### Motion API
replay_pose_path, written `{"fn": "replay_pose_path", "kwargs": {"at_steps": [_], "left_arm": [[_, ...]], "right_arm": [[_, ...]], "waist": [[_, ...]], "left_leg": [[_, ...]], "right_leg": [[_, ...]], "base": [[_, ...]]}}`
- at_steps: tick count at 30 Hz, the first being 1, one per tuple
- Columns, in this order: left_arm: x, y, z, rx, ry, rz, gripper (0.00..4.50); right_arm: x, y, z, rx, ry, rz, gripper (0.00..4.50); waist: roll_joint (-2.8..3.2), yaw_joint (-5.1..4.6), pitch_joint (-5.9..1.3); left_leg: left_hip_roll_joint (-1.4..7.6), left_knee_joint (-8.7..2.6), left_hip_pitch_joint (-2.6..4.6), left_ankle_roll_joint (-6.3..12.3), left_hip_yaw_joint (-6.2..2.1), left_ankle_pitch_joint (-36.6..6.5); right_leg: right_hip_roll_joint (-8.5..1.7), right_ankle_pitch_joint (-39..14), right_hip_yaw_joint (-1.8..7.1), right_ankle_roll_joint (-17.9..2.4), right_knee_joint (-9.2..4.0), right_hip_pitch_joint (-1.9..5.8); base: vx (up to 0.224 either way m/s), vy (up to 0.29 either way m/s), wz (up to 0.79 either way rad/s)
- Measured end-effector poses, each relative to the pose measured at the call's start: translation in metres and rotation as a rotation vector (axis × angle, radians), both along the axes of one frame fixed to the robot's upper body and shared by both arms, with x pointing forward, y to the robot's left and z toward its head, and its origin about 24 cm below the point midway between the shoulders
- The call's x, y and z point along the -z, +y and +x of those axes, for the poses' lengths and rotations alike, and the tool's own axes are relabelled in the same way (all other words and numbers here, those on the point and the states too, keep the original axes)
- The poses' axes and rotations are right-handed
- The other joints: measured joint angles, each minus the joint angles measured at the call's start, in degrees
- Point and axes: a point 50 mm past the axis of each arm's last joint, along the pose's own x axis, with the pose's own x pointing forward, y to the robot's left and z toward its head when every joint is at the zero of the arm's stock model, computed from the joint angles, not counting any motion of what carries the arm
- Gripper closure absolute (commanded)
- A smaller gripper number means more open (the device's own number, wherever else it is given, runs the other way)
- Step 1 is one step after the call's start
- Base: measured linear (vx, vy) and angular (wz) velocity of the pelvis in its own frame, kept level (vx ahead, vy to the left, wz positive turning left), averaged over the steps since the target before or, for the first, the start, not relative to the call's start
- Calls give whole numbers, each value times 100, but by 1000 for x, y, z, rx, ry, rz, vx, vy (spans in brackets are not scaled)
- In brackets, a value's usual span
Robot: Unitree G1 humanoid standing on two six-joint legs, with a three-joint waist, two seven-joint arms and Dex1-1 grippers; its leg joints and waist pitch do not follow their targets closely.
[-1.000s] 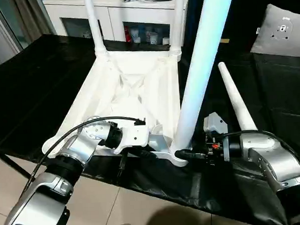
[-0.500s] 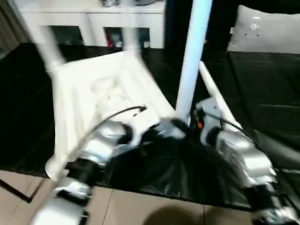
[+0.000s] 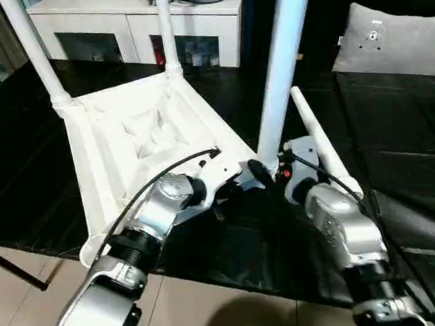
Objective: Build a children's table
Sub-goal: Rotate leg to tighten
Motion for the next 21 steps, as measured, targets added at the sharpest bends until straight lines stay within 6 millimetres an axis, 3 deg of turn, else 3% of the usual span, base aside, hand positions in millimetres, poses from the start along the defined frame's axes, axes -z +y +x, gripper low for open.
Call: {"fn": "replay_pose_path", "kwargs": {"at_steps": [6, 11, 19, 21], "left_arm": [[-1, 23, -3, 100, 1, 7, 450], [-3, 40, -10, 250, 9, 49, 450], [-3, 46, -19, 474, 21, 107, 450], [-4, 44, -20, 506, 20, 116, 450]], "right_arm": [[4, -19, -14, -166, 11, -59, 5], [-4, -37, -23, -354, -11, -148, 5], [-5, -38, -33, -604, 33, -191, 5], [-4, -35, -35, -634, 39, -172, 32]], "waist": [[19, 61, 12], [19, 256, 12], [16, 510, 10], [16, 528, 10]], "left_leg": [[0, 2, -11, 0, -3, 0], [0, 5, -17, 9, -3, -1], [0, 25, -17, 12, -3, -4], [0, 27, -16, 13, -3, -3]], "right_leg": [[-1, 0, -4, 0, -4, -2], [-2, -1, -5, 1, -5, -2], [-7, -1, -5, 1, -1, 7], [-9, -1, -4, 1, 2, 7]], "base": [[0, 0, 0], [0, 0, 0], [0, 0, 0], [0, 0, 0]]}}
